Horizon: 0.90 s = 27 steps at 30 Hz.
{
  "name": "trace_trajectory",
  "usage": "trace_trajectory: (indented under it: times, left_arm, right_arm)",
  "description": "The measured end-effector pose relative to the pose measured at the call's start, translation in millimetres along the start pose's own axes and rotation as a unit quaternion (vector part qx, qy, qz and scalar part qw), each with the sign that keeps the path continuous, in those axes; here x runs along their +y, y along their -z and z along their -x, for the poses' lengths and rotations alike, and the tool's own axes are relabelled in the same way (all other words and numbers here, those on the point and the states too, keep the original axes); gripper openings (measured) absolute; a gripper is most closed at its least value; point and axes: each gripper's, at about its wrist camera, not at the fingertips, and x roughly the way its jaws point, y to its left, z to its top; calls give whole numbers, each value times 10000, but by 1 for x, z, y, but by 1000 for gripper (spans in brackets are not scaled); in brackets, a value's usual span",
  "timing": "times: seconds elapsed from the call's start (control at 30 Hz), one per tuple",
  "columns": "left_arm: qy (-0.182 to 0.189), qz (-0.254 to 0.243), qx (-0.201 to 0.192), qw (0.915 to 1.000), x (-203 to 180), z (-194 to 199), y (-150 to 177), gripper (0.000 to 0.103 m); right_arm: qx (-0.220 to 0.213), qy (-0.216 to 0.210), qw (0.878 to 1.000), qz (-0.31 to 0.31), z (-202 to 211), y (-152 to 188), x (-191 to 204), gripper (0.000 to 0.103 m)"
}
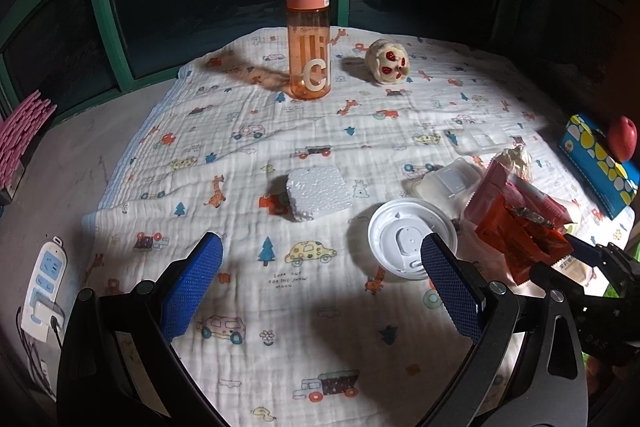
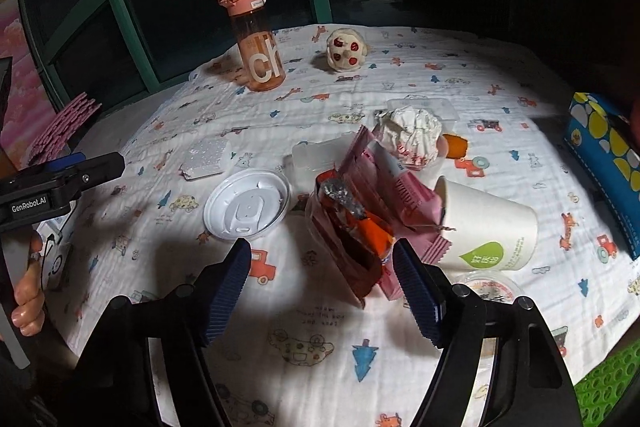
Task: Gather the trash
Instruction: 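Reach the right tool to the orange wafer wrapper and grasp it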
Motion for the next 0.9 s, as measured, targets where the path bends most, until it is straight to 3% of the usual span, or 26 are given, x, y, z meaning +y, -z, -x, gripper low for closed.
trace_trajectory:
  times: [0.27,0.6,0.9]
  left_arm:
    - [-31,101,58,9999,9,-4,3,97]
    - [-34,193,97,9998,16,-7,4,97]
    - [-106,219,161,9996,32,-18,6,97]
  right_arm:
    - [54,-570,9980,253,2,6,24,71]
    - [371,-380,9980,349,-22,6,24,81]
    - [765,-415,9952,442,-58,5,23,81]
